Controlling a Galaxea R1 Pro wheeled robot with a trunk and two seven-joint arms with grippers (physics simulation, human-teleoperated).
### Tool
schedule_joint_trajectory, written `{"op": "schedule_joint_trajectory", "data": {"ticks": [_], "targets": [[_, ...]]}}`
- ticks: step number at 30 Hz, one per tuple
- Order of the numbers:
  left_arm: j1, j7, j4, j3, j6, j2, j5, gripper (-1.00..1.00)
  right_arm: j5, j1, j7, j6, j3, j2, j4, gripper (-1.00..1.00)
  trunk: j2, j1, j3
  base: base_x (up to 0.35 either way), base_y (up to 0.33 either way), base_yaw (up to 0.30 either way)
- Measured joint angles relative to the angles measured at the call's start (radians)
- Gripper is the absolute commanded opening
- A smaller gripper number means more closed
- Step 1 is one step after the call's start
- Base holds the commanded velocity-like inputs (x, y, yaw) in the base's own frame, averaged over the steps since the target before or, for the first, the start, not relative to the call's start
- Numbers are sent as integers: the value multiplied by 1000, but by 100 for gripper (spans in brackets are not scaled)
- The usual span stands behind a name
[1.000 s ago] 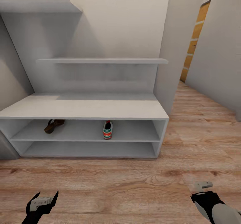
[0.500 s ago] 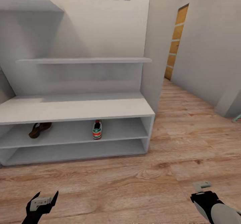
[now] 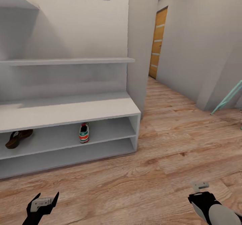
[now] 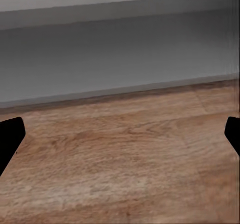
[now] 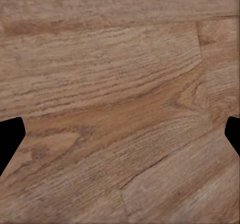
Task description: Pick up the two gym shoes and the two sandals from the corridor floor and place them onto the hallstand (shoe rack) in the corridor, making sure they are on the rack and not on the floor. Arrange them so the two gym shoes are next to each other and the two sandals are next to each other.
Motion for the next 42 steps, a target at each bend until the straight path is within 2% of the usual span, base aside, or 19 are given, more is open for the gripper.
{"op": "schedule_joint_trajectory", "data": {"ticks": [11, 22, 42], "targets": [[0, -1, 0, -3, -1, -4, -2, 100, 0, 0, 0, -4, 0, 11, 0, 100, 0, 0, 1, 0, 0, -277], [0, -1, 0, 0, -1, -4, -2, 100, 1, 0, 0, -70, -1, 15, 1, 100, 0, 0, 4, 0, 0, -277], [0, -1, 0, -1, -1, -5, -2, 100, 0, 0, -2, -83, -1, 15, 0, 100, 0, 0, 13, 0, 0, -277]]}}
